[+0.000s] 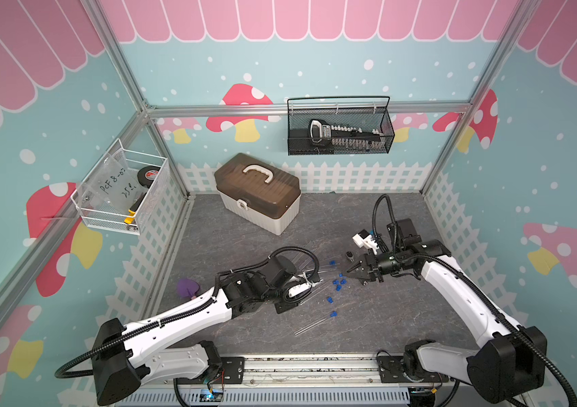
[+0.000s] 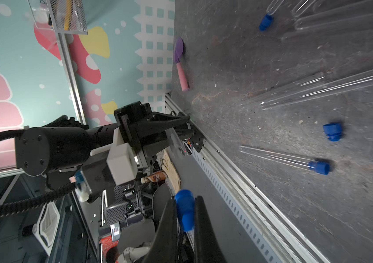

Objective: Remove stoppers from test tubes
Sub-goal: Open the stopper on the test tube, then place the test tube at the center of the board, then place the stopper at the center of the board.

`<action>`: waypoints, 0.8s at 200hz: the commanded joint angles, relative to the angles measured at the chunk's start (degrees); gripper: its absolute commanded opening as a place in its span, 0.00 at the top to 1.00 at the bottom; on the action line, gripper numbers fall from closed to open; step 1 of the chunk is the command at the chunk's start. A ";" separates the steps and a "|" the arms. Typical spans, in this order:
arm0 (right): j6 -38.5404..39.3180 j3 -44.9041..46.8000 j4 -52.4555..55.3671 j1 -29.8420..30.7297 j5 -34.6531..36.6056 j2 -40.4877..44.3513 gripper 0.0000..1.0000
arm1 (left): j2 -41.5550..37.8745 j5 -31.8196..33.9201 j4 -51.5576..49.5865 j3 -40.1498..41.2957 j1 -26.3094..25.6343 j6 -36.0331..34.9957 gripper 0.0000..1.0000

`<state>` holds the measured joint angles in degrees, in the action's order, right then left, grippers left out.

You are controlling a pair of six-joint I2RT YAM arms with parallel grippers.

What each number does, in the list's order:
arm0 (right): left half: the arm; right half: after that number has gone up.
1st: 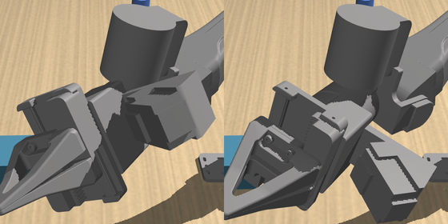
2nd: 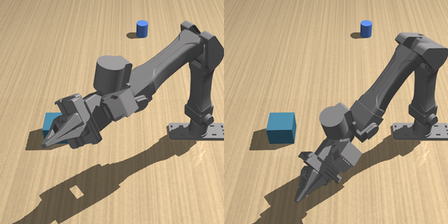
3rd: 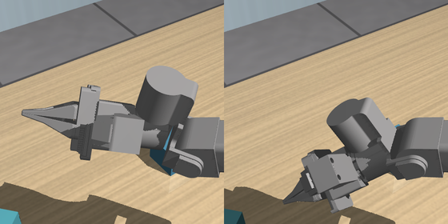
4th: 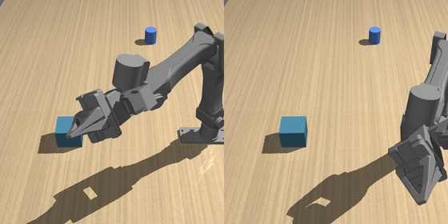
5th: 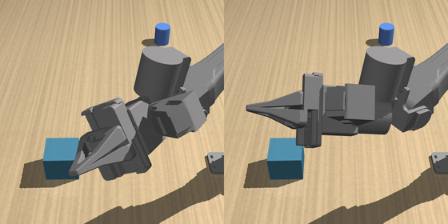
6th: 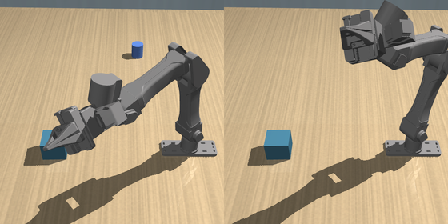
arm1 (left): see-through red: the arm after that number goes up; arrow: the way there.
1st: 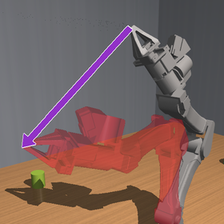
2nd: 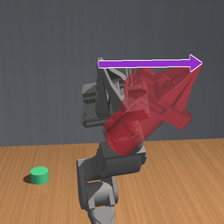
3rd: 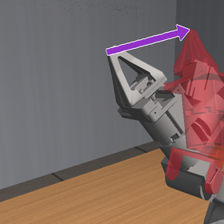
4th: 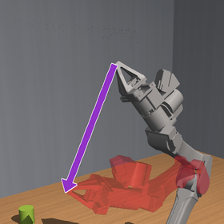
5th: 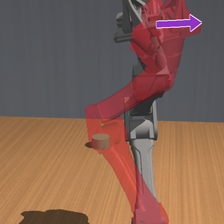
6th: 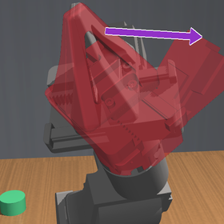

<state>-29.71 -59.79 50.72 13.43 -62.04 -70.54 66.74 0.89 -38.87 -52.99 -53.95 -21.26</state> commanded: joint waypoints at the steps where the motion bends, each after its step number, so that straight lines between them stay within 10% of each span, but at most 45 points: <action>1: 6.20 -2.70 6.67 0.19 3.40 0.80 1.00 | -0.90 3.01 -3.94 0.13 0.45 -0.71 1.00; 160: -6.21 16.27 -11.72 1.42 26.25 -9.71 1.00 | 30.27 -1.77 9.04 -8.63 -1.13 14.36 1.00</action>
<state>-33.71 -44.93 43.97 14.61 -39.90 -79.00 93.95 1.41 -32.47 -58.11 -54.89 -9.41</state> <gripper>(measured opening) 0.099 0.121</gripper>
